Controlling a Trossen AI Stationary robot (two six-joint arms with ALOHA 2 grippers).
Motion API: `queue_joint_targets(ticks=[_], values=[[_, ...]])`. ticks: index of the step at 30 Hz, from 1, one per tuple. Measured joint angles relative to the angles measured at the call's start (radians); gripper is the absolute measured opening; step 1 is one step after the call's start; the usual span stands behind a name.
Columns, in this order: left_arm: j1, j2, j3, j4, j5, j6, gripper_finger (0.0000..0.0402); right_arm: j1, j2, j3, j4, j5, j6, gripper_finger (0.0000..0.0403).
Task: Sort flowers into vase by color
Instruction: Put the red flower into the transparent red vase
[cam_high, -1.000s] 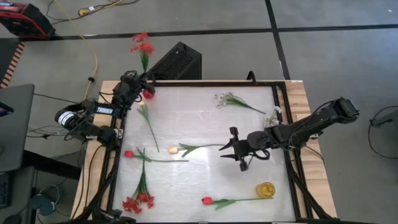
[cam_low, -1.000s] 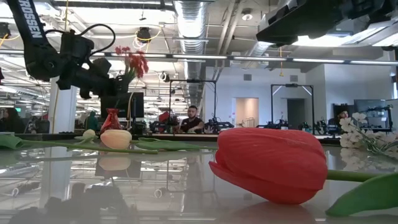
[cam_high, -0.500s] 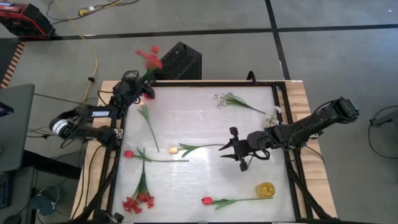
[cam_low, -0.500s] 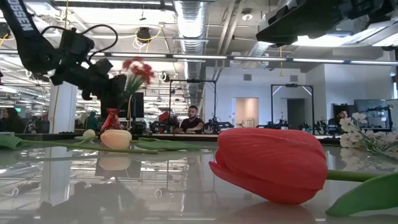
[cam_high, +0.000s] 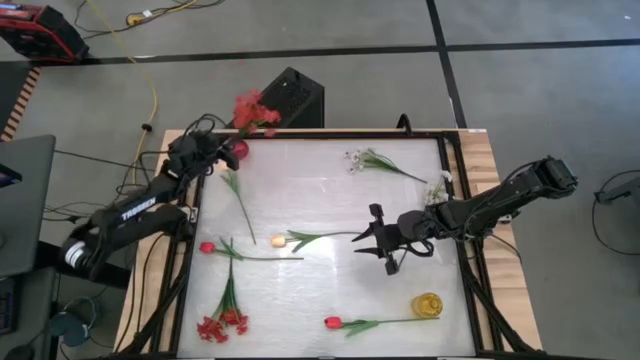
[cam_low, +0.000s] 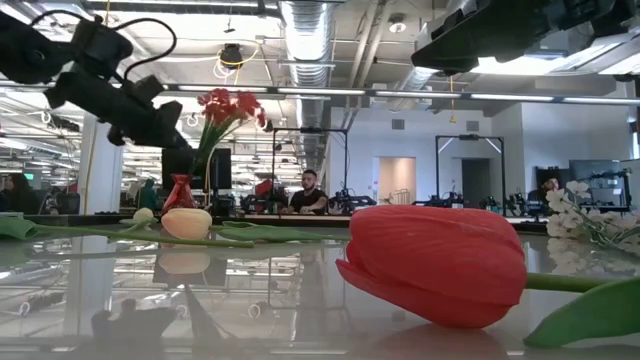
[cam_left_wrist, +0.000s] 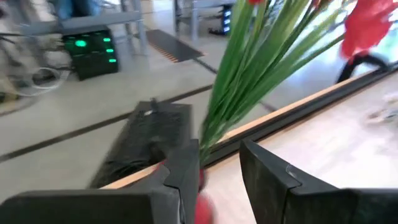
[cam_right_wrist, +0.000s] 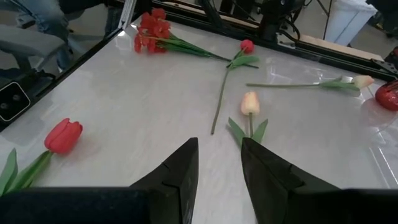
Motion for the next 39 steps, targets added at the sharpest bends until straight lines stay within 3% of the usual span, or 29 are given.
queue_joint_targets(ticks=[5,10,16,20,26,31,39], values=[[0.000,-0.036,0.000,-0.080,0.053,0.016,0.0112,0.000,0.000,0.000,0.012,0.000,0.000,0.0147],[-0.010,-0.035,0.003,-0.190,0.227,0.006,0.0121,0.000,0.000,0.000,0.015,0.000,-0.001,0.0147],[-0.105,-0.035,0.070,-0.406,0.305,0.013,0.0119,0.000,0.000,0.000,0.015,0.000,0.000,0.0147],[-0.225,-0.048,0.120,-0.482,0.331,-0.030,0.0119,0.000,0.000,0.000,0.016,0.001,0.000,0.0147],[-0.446,-0.069,0.237,-0.750,0.345,-0.017,0.0119,0.000,0.000,0.000,0.017,0.001,0.000,0.0147],[-0.655,-0.066,0.296,-0.754,0.490,0.005,0.0119,0.000,0.000,0.000,0.022,0.001,0.000,0.0147],[-1.010,-0.055,0.319,-0.714,0.452,0.057,0.0119,0.011,0.000,0.000,0.032,0.001,0.057,0.0147]])
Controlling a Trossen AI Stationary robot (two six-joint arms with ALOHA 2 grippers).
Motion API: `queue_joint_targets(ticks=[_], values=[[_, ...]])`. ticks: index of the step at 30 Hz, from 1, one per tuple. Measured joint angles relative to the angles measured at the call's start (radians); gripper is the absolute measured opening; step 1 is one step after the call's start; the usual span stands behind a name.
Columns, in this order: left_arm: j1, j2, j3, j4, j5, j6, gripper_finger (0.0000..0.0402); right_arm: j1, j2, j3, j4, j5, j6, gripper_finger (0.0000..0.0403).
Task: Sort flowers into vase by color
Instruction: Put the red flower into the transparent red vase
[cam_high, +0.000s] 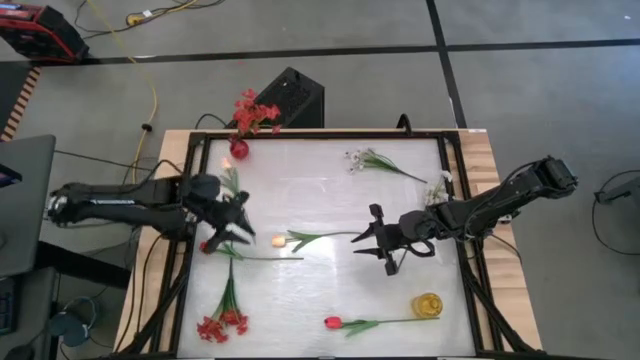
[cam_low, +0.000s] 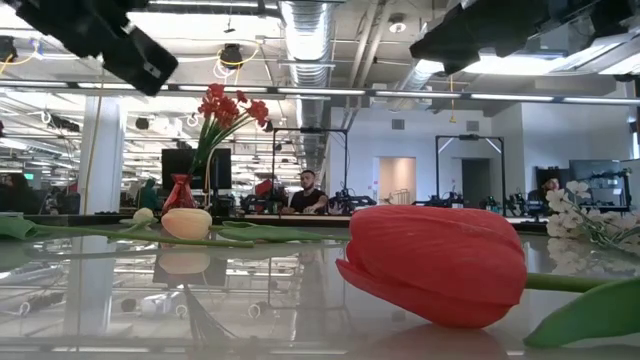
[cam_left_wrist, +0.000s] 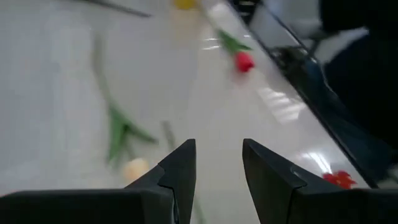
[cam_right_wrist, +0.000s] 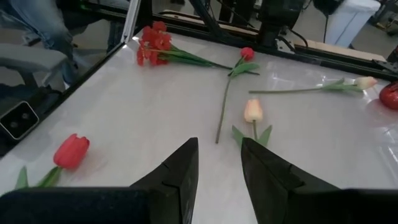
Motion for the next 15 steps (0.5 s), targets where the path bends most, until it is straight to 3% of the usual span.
queue_joint_targets(ticks=[6,15], values=[[-0.235,0.076,0.001,0.024,-0.190,-0.026,0.0119,0.028,0.000,0.000,0.033,0.000,0.004,0.0147],[-0.441,0.227,0.001,0.026,-0.244,0.043,0.0119,0.082,0.011,0.000,0.103,0.006,0.038,0.0147]])
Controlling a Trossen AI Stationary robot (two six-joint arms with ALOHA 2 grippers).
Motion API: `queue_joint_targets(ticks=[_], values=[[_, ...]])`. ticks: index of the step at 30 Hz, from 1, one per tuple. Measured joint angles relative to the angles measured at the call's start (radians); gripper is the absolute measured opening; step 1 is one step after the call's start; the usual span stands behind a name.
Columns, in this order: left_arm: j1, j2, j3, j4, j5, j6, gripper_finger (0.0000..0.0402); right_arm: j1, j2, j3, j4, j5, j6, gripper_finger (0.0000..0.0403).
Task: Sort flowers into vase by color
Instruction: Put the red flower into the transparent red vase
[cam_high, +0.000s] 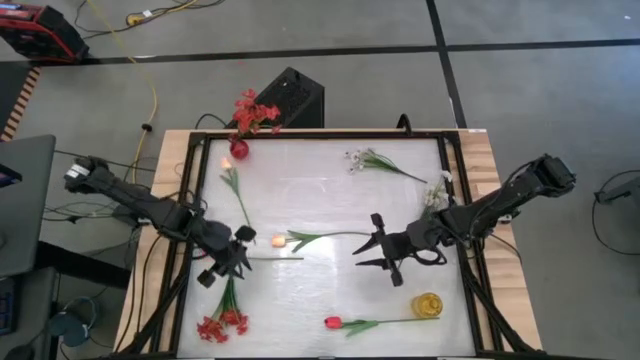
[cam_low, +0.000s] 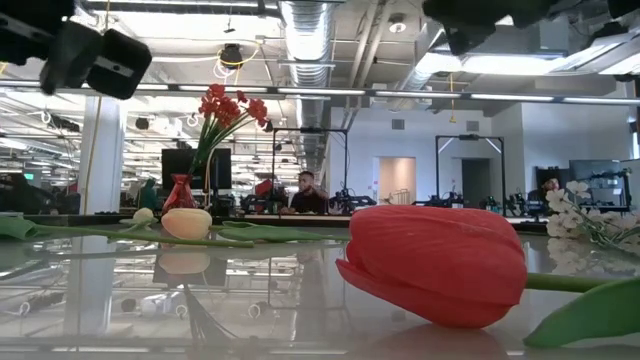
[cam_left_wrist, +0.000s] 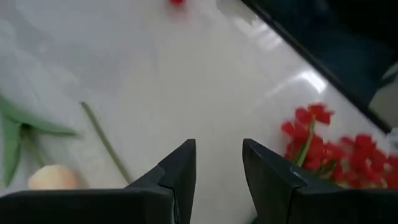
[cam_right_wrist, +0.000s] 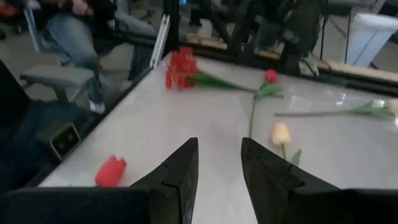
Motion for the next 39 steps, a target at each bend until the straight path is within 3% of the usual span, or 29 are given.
queue_joint_targets(ticks=[8,17,31,35,39], values=[[-0.138,0.144,0.045,-0.080,-0.083,0.145,0.0119,0.003,0.158,0.008,0.206,0.001,-0.005,0.0147],[-0.221,0.314,0.102,-0.281,-0.144,0.202,0.0119,0.031,0.290,0.125,0.185,-0.001,0.004,0.0147],[-0.263,0.515,0.107,-0.292,-0.156,0.317,0.0118,0.089,0.399,0.232,0.185,0.000,0.053,0.0147],[-0.265,0.517,0.105,-0.295,-0.163,0.326,0.0098,0.090,0.417,0.251,0.185,0.000,0.073,0.0147],[-0.264,0.485,0.101,-0.292,-0.167,0.357,0.0048,0.090,0.417,0.253,0.186,0.000,0.106,0.0147]])
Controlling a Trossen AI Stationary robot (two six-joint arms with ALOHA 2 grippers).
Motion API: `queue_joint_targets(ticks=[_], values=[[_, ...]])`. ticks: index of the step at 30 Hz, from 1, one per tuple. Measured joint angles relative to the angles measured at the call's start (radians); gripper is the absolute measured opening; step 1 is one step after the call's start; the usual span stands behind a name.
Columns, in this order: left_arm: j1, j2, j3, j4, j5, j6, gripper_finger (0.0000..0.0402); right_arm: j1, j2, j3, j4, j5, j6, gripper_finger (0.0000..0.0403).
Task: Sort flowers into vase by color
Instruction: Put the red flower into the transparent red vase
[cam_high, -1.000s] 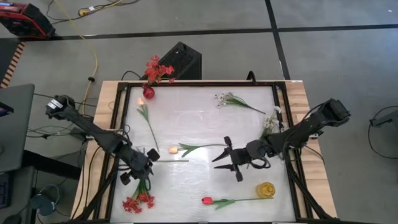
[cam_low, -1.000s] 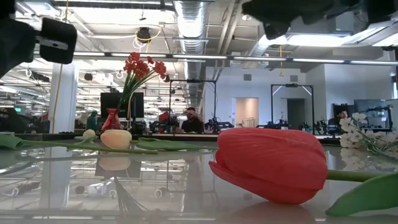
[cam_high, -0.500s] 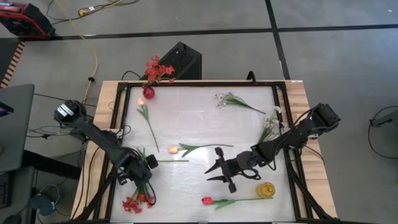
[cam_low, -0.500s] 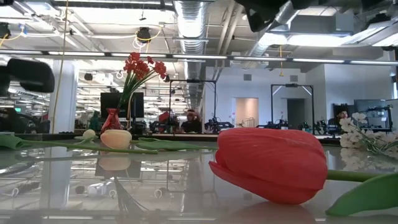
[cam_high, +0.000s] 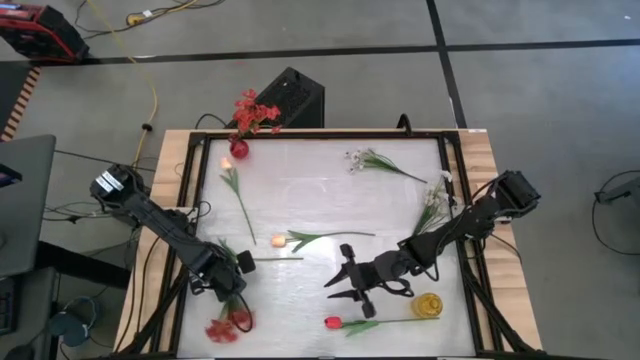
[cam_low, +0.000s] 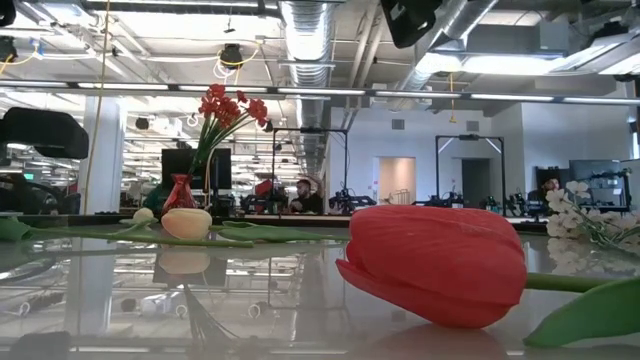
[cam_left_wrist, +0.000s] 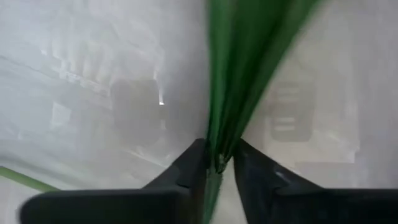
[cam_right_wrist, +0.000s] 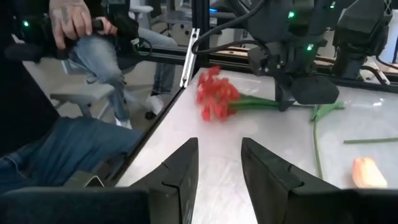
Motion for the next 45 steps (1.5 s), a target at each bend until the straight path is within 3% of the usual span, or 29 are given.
queue_joint_targets(ticks=[3,8,14,19,30,41,45], values=[[0.000,-0.033,-0.003,0.012,0.033,0.028,0.0012,0.010,0.000,0.000,-0.001,0.001,0.002,0.0147],[0.000,-0.109,-0.003,0.120,0.090,0.056,0.0010,0.020,0.000,0.000,-0.001,0.007,0.007,0.0147],[0.014,-0.230,-0.003,0.284,0.076,0.072,0.0003,0.019,0.000,0.000,-0.001,0.027,0.021,0.0147],[0.075,-0.333,-0.013,0.438,-0.067,-0.082,0.0003,0.020,0.000,0.000,-0.001,0.027,0.029,0.0147],[0.240,-0.549,-0.014,0.733,-0.425,-0.080,0.0002,0.025,0.000,0.000,-0.015,0.026,0.037,0.0147],[0.520,-0.720,-0.014,0.865,-0.517,-0.077,0.0002,0.025,0.000,0.000,-0.027,0.026,0.037,0.0147],[0.608,-0.781,-0.014,0.867,-0.613,-0.061,0.0002,0.025,-0.001,0.000,-0.050,0.026,0.036,0.0147]])
